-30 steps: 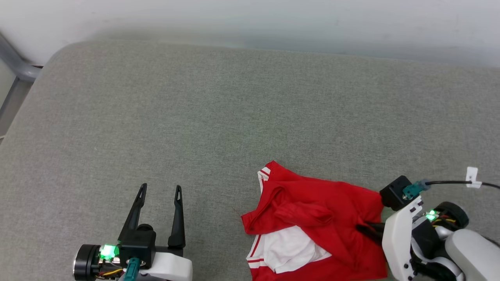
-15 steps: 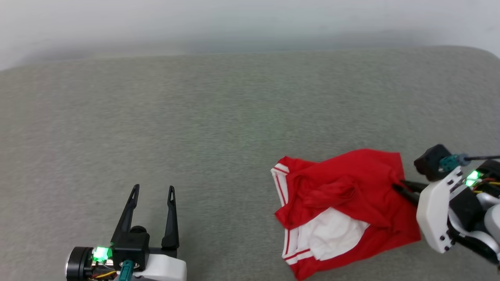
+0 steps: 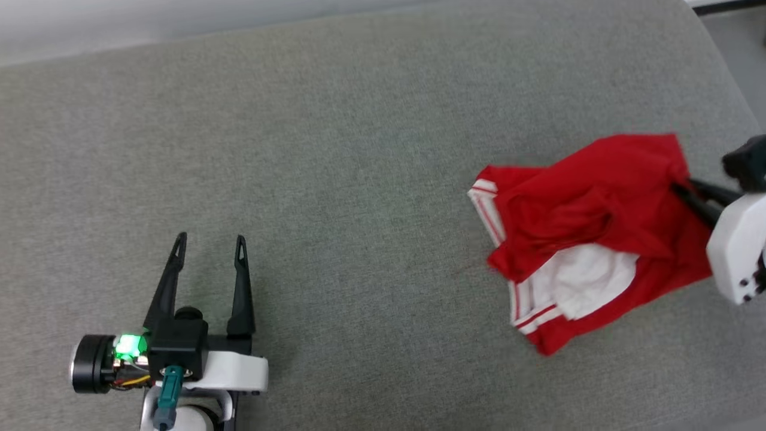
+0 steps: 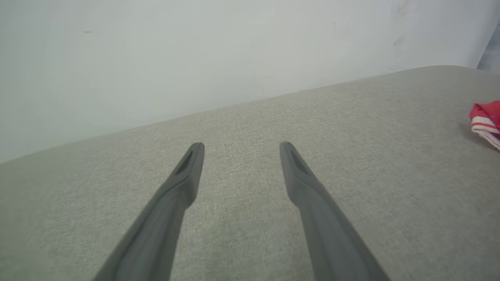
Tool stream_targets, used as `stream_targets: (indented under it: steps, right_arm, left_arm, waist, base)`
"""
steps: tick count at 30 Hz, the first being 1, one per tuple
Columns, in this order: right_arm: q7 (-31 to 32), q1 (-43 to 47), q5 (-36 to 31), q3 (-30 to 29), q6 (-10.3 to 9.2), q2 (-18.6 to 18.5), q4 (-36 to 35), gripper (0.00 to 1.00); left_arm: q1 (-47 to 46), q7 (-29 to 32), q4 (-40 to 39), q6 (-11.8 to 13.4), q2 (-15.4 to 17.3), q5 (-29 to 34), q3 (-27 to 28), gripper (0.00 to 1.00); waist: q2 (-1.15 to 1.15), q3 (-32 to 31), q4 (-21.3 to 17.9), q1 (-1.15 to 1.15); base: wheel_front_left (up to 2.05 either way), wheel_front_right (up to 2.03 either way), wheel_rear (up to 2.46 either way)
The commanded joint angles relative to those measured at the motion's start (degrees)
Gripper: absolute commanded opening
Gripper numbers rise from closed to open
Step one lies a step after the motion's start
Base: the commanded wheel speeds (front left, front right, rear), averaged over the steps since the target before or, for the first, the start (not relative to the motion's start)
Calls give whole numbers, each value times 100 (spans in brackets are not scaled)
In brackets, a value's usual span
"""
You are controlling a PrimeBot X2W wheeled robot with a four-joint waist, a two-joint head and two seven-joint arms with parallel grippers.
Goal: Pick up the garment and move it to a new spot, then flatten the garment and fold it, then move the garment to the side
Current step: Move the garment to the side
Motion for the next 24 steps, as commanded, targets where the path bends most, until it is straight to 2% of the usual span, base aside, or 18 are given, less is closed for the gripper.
stream_targets:
  steps: [1,7,13,24]
  right_arm:
    - [-97,-205,-53,-98,-11,-64,103,0]
    - [-296,-621,-299,-511,-11,-358,600,0]
    - [-362,-950,-463,-1161,-11,-581,1251,0]
    - [-612,-1407,-642,-2044,-11,-646,2595,0]
  left_arm:
    - [-122,-12,-38,9,28,45,12,100]
    - [-410,-12,-165,-19,131,136,-73,100]
    - [-696,-12,-386,72,155,224,-152,100]
    - [-908,-12,-710,243,232,242,-214,100]
  waist:
    - [0,236,-69,-1]
    - [0,707,108,-1]
    - [0,1210,297,-1]
    - [0,1686,444,-1]
  base:
    - [0,0,0]
    - [0,0,0]
    - [0,0,0]
    - [0,0,0]
